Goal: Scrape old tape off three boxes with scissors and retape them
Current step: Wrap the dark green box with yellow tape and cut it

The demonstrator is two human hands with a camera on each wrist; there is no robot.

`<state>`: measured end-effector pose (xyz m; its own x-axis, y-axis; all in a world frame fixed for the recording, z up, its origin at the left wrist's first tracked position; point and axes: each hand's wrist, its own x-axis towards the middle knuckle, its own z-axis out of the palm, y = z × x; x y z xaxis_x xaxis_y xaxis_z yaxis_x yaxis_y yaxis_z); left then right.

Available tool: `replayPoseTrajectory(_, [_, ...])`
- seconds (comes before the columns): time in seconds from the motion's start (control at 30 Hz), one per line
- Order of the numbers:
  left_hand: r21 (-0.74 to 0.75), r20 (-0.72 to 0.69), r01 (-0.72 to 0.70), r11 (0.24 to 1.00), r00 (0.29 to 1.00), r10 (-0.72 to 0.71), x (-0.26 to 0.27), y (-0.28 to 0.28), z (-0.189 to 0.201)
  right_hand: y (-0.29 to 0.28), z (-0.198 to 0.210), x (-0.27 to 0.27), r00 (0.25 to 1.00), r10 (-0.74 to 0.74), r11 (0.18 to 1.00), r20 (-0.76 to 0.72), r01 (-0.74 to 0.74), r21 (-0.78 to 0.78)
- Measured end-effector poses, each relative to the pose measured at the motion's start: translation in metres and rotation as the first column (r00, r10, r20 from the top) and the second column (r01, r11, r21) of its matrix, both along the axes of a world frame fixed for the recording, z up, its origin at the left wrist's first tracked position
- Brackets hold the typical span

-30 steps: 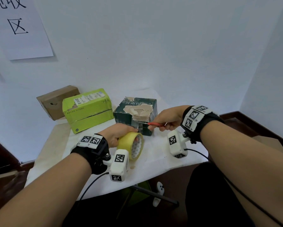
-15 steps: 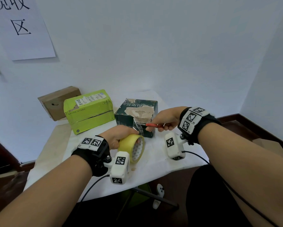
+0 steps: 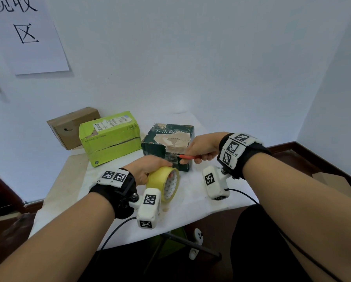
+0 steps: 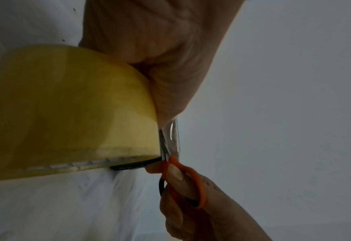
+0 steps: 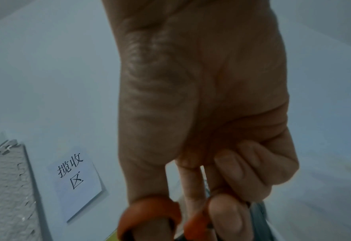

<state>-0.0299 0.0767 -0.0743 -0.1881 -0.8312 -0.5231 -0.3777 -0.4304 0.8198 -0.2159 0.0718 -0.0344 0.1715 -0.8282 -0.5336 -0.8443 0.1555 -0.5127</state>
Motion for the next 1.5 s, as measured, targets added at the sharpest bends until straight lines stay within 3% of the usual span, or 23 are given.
replayPoseTrajectory(0.23, [-0.007,-0.029,-0.003,1.0,1.0,0.002,0.002,-0.001,-0.001,0.0,0.001,0.008,0.999,0.042,0.996,-0.024,-0.044,-0.077])
replayPoseTrajectory(0.43, [-0.013,-0.022,0.005,1.0,1.0,-0.005,0.001,-0.001,-0.001,0.003,-0.007,0.004,0.997,0.054,0.988,0.057,-0.045,-0.149])
replayPoseTrajectory(0.6, [-0.028,-0.054,0.026,0.999,0.998,-0.028,0.002,-0.004,-0.003,0.011,-0.007,0.003,0.971,0.035,0.999,0.237,-0.033,-0.011])
replayPoseTrajectory(0.67, [-0.041,-0.053,0.031,0.999,0.998,-0.033,0.003,-0.004,-0.003,0.016,-0.006,0.002,0.923,0.026,0.999,0.383,-0.037,0.02])
replayPoseTrajectory(0.73, [-0.05,-0.036,0.031,0.998,0.999,-0.033,0.003,-0.003,-0.002,0.02,-0.005,0.0,0.839,0.006,0.999,0.544,0.023,-0.047])
replayPoseTrajectory(0.8, [-0.064,-0.031,0.043,0.997,0.999,-0.045,0.004,-0.002,-0.001,0.022,-0.004,-0.003,0.732,-0.074,0.961,0.677,0.234,-0.147])
replayPoseTrajectory(0.87, [-0.095,-0.01,0.071,0.993,0.997,-0.072,0.007,-0.004,0.001,0.022,-0.003,-0.01,0.655,-0.181,0.857,0.734,0.471,-0.209])
replayPoseTrajectory(0.93, [-0.135,0.039,0.102,0.986,0.995,-0.097,0.014,-0.006,0.005,0.02,-0.008,-0.018,0.697,-0.3,0.742,0.651,0.6,-0.299])
replayPoseTrajectory(1.0, [-0.183,0.129,0.151,0.971,0.983,-0.129,0.024,-0.009,0.01,0.016,-0.018,-0.027,0.763,-0.428,0.694,0.485,0.621,-0.364])
replayPoseTrajectory(1.1, [-0.334,0.356,0.259,0.906,0.925,-0.133,0.041,-0.013,0.019,0.014,-0.032,-0.031,0.799,-0.507,0.736,0.324,0.597,-0.319])
replayPoseTrajectory(1.23, [-0.484,0.636,0.411,0.773,0.771,-0.012,0.064,-0.021,0.024,0.013,-0.045,-0.023,0.833,-0.529,0.795,0.158,0.553,-0.249])
replayPoseTrajectory(1.37, [-0.545,0.608,0.383,0.746,0.793,0.036,0.078,-0.027,0.017,0.01,-0.051,-0.014,0.878,-0.466,0.861,-0.114,0.42,-0.287])
replayPoseTrajectory(1.43, [-0.566,0.604,0.401,0.72,0.797,0.031,0.079,-0.027,0.016,0.006,-0.055,-0.013,0.885,-0.464,0.872,-0.046,0.447,-0.197])
replayPoseTrajectory(1.5, [-0.555,0.665,0.476,0.682,0.747,0.021,0.079,-0.028,0.017,0.01,-0.052,-0.01,0.879,-0.477,0.871,0.021,0.476,-0.121])
